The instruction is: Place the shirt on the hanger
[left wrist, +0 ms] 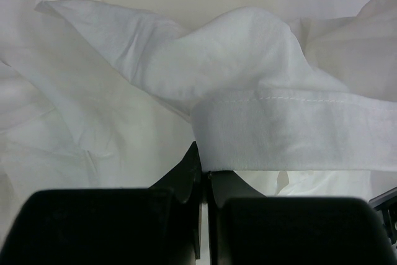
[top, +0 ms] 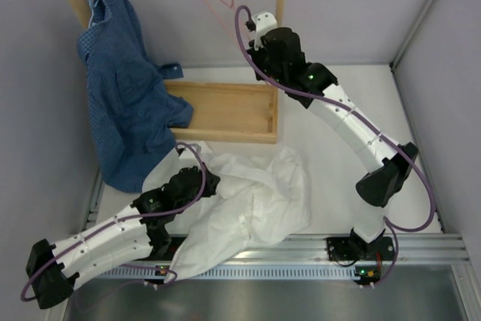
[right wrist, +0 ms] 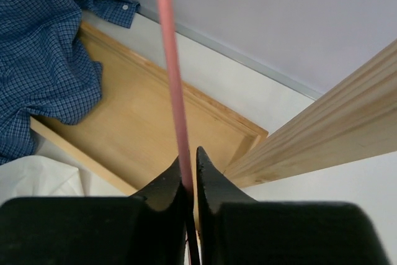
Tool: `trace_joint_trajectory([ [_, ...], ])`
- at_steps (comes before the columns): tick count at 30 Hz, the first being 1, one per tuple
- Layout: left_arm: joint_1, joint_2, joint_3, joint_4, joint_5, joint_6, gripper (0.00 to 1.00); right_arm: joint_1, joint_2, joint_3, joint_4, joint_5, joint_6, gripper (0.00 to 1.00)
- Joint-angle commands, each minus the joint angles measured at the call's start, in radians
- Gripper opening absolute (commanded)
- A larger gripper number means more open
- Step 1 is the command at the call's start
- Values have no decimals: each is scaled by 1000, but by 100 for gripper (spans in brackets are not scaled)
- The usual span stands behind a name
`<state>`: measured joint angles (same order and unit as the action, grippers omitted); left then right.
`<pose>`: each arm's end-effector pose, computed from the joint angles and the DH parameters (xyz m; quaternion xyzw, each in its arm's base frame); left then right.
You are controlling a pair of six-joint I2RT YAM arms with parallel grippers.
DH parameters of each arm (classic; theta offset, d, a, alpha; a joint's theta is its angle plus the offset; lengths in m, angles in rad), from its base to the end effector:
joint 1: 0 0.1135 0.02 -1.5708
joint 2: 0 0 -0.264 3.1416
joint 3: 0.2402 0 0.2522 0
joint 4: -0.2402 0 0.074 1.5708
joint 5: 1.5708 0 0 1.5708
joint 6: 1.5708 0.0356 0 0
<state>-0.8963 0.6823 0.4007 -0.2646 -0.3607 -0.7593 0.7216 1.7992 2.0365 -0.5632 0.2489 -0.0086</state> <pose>0.1090 -0.1162 0.2138 -0.0290 0.8615 -0.2494 0.4414 0.3110 0.2620 0.4518 -0.2202 0.7789 0.1074 0.5773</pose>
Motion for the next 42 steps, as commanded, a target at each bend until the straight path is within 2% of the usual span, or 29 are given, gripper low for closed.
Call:
trace_joint_trajectory([
  [1,2,-18,4,-10,-21,6,0,-10,-18,47,51,-20,-7,1],
  [12,2,-17,30,-15,-7,12,0,-7,-139,-67,201,-59,32,0],
  [21,2,3,99,-59,-35,5,0,-7,-182,-45,217,-108,38,0],
  [25,3,28,145,-114,-87,-26,0,-8,-224,-51,155,-145,44,0],
  [28,5,92,225,-183,-127,-38,0,-8,-324,-160,140,-204,33,0],
  [32,33,192,329,-211,-121,-11,0,-8,-521,-449,140,-284,44,0],
  [33,49,254,357,-203,-92,11,0,-8,-616,-560,131,-324,56,0],
  [35,71,296,389,-202,-48,34,0,-8,-719,-671,108,-359,76,0],
  [36,79,313,403,-203,-9,46,0,-8,-823,-721,89,-372,85,0],
  [37,88,332,417,-200,8,63,0,-10,-875,-831,73,-387,102,0],
  [40,152,390,463,-186,109,103,0,-8,-1082,-1006,-18,-453,154,0],
  [42,217,453,513,-186,176,129,0,-8,-1212,-1061,-105,-505,170,0],
])
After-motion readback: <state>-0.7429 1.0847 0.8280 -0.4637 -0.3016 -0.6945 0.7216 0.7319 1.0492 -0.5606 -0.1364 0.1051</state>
